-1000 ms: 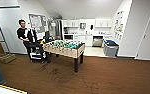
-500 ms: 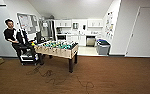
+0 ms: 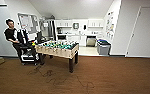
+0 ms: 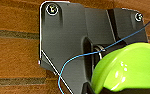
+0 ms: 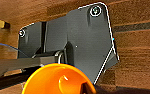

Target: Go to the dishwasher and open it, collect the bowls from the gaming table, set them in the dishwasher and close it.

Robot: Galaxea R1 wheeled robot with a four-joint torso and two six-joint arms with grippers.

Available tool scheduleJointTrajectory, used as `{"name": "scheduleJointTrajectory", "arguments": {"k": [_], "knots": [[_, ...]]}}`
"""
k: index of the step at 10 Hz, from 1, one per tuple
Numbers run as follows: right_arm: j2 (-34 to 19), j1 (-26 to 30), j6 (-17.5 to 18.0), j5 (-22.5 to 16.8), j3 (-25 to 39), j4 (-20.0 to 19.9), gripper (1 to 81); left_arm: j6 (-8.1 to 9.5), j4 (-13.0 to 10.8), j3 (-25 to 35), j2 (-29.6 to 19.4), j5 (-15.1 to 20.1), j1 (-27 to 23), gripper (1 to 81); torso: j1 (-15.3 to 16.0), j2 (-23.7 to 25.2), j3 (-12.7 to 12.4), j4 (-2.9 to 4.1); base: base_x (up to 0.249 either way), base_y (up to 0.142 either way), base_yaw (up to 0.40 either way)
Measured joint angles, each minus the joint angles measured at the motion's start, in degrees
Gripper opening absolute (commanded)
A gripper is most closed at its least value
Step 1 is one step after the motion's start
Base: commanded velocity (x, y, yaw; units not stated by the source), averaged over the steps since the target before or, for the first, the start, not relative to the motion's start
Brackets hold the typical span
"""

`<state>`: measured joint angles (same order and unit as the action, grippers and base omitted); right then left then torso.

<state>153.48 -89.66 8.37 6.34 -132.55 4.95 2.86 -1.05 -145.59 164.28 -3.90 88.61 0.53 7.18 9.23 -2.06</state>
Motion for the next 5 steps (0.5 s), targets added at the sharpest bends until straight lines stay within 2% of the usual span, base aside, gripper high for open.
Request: {"name": "scheduleJointTrajectory", "arguments": {"k": [2,5], "knots": [[0.02,-0.16,-0.02,-0.22,-0.02,0.0,1.0,0.0,0.0,0.0,0.0,0.0,0.05,1.0,-0.05,0.0,0.0,0.0,0.097,0.0,0.0],[0.24,0.02,-0.06,-0.06,-0.52,0.0,1.0,0.09,0.0,0.02,0.16,0.21,-0.2,1.0,-0.09,0.02,-0.02,0.0,0.146,0.0,0.0]]}}
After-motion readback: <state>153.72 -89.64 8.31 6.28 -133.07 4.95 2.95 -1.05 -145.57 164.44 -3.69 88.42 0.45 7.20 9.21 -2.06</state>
